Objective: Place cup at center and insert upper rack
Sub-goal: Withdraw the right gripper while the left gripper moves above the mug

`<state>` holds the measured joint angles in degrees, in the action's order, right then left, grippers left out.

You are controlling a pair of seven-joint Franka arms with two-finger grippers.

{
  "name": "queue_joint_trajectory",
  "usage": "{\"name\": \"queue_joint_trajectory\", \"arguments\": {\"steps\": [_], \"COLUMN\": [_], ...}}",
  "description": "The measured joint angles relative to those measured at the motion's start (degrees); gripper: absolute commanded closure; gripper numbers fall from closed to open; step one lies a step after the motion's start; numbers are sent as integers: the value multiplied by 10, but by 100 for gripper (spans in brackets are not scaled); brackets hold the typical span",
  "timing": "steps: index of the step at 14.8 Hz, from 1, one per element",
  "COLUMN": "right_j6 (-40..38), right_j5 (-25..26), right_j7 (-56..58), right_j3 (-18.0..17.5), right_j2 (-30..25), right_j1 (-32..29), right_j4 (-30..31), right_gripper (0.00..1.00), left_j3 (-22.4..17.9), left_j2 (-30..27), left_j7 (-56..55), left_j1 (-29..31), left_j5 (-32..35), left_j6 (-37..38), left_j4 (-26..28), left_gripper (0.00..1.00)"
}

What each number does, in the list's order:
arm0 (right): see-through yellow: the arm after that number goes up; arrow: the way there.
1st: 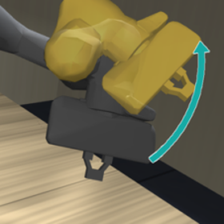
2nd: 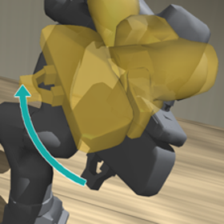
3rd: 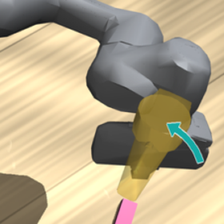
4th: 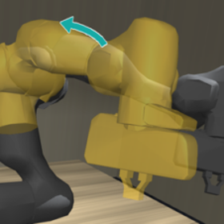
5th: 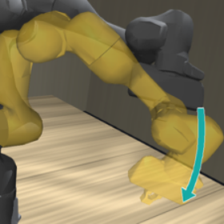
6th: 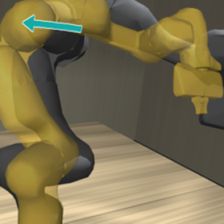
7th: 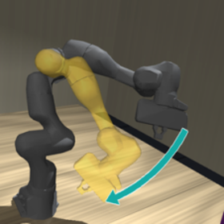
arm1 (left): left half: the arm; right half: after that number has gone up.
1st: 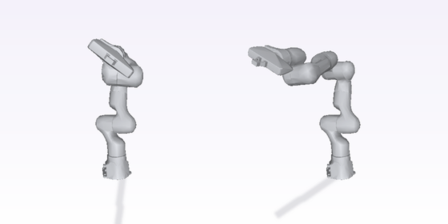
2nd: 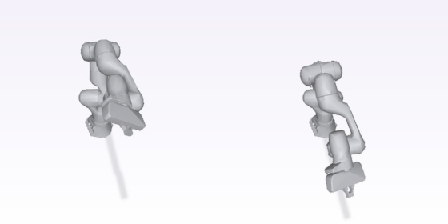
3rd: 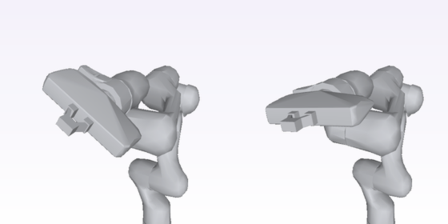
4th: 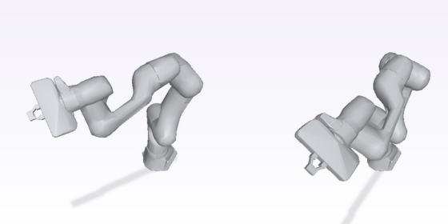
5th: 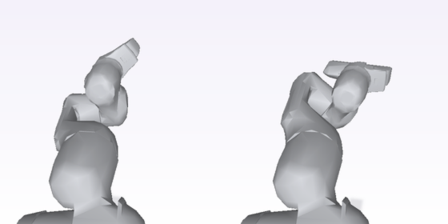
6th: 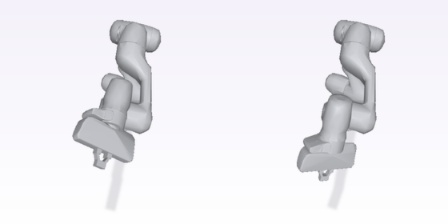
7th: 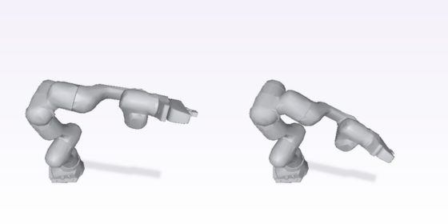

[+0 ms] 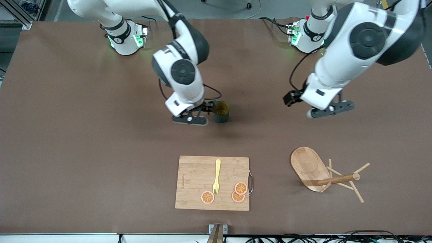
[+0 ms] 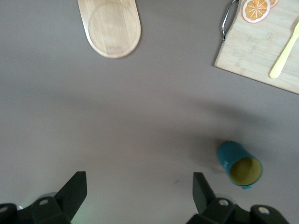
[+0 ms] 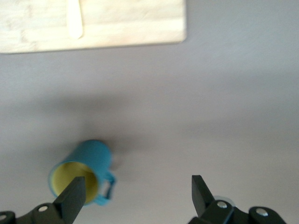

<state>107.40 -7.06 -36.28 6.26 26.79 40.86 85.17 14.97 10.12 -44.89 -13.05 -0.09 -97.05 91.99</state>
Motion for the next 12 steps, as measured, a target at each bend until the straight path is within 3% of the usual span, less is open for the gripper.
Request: {"name": "queue_joint_trajectory", "arguments": {"steps": [6, 12], "right_j6": [-115, -153], "right_j5": [2, 53], "right_j7": [262, 397], "right_j3": [3, 4], "right_j2": [-79, -108], "right_j1": [-168, -318], "right_j4": [0, 0], "right_gripper": [0, 0], "left_j3": [3, 3], "left_j2": [49, 141], "left_j7": [-345, -644], "left_j1": [-159, -301], "left_j5": [59, 201], "left_j6": [-45, -106], "left_j4": [2, 4], "left_gripper": [0, 2]}}
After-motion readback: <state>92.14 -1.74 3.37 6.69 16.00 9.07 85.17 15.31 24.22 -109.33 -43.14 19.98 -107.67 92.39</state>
